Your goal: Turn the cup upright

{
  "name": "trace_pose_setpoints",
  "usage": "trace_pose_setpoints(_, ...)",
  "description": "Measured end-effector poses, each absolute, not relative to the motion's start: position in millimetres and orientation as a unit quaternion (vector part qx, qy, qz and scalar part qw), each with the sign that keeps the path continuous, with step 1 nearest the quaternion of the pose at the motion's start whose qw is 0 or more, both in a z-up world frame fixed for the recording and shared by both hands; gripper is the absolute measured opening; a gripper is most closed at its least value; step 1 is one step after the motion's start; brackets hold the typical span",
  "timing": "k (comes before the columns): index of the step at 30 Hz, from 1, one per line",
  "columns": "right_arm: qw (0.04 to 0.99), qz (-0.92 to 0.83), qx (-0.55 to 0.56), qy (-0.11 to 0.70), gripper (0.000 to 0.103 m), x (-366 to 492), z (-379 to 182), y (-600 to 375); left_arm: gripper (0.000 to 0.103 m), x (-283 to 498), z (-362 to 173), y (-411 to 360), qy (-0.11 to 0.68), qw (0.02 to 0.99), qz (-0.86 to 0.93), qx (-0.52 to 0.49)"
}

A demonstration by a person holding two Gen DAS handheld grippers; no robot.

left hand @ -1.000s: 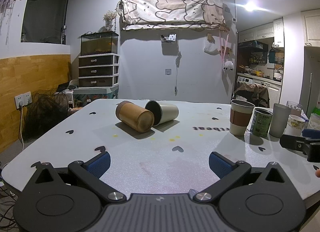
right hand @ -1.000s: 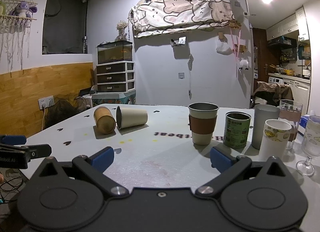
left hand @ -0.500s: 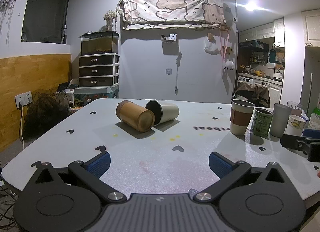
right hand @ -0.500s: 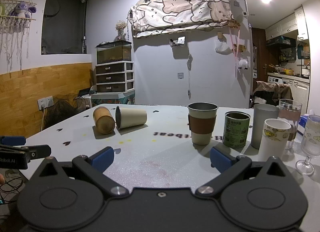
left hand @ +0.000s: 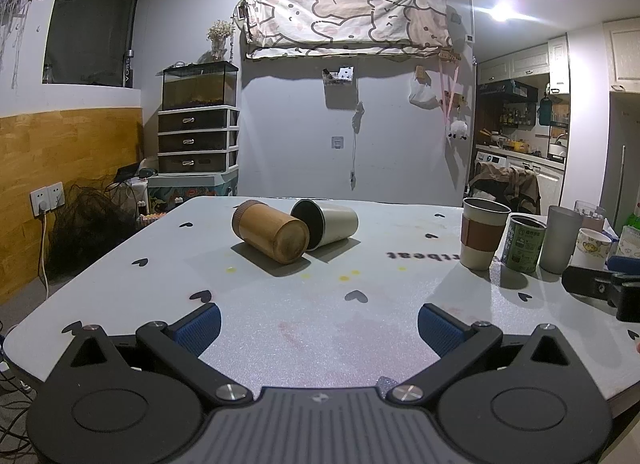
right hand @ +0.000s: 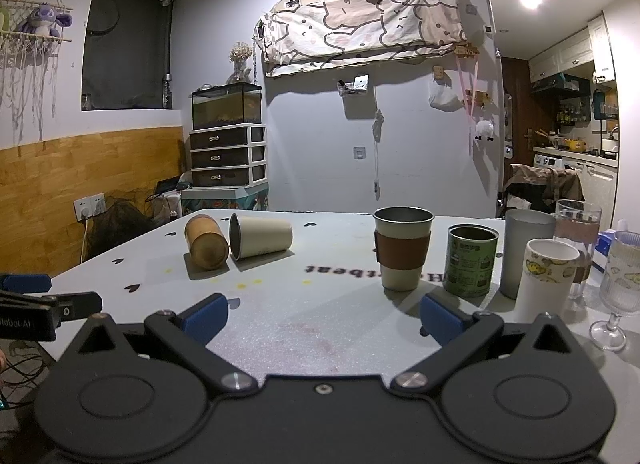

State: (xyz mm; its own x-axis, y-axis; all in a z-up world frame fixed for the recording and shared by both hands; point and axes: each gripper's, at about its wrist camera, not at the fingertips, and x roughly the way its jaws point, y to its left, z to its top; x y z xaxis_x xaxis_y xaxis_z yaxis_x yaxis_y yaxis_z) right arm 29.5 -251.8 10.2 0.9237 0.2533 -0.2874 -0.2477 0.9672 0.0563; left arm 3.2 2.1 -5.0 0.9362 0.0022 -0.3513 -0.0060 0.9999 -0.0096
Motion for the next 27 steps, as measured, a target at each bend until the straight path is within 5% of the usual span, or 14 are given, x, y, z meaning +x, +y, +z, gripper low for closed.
trace_pose_setpoints(27,0.981,0.127,0.008,0.147,0.103,28.2,10.4,-250.8,0.103,5.8,-6.9,4.9,0.179,0.984,0.005,-0.007)
